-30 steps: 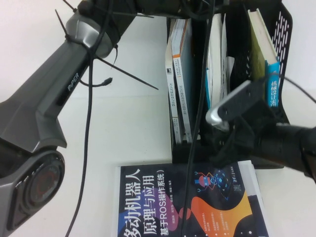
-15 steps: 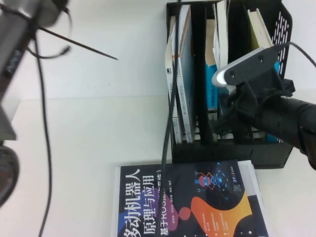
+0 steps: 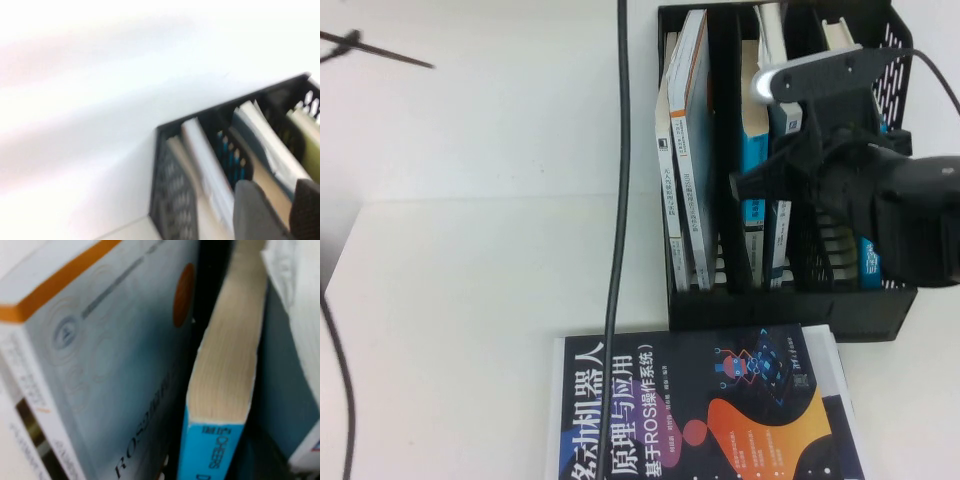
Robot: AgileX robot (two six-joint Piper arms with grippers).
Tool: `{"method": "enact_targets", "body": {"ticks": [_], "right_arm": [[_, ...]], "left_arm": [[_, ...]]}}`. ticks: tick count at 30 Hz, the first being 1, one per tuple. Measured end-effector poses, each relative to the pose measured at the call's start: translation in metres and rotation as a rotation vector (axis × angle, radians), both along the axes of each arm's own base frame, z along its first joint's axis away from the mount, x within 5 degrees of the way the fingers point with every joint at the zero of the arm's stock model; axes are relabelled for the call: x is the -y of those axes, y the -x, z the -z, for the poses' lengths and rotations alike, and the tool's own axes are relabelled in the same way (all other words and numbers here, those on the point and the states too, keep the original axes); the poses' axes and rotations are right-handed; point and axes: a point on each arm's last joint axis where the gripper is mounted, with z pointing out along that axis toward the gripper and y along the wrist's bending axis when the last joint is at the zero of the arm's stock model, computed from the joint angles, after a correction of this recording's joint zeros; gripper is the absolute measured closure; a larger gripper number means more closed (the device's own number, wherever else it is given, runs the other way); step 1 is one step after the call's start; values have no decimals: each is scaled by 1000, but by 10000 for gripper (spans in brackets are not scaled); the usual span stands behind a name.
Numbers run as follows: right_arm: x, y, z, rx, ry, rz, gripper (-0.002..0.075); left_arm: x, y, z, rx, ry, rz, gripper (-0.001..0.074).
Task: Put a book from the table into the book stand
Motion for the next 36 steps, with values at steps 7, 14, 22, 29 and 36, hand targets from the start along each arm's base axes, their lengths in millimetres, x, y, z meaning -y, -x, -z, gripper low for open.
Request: {"method": "enact_targets", "body": {"ticks": [7, 14, 22, 29, 36], "right_arm": [[1, -4, -2, -38, -41, 28, 440], [1, -3, -2, -42, -21, 16, 397], [12, 15, -49, 66, -65, -11, 391], [38, 51, -112, 236, -79, -26, 431], [77, 99, -134, 323, -13, 21, 676]], "left_arm": [[-9, 15, -8, -19, -41, -12, 597], [-9, 16, -8, -22, -45, -14, 619], [-15, 25, -20, 36, -30, -28, 724], [-31, 44, -38, 99, -71, -86, 734], [-42, 70, -40, 38, -167, -55, 734]]}}
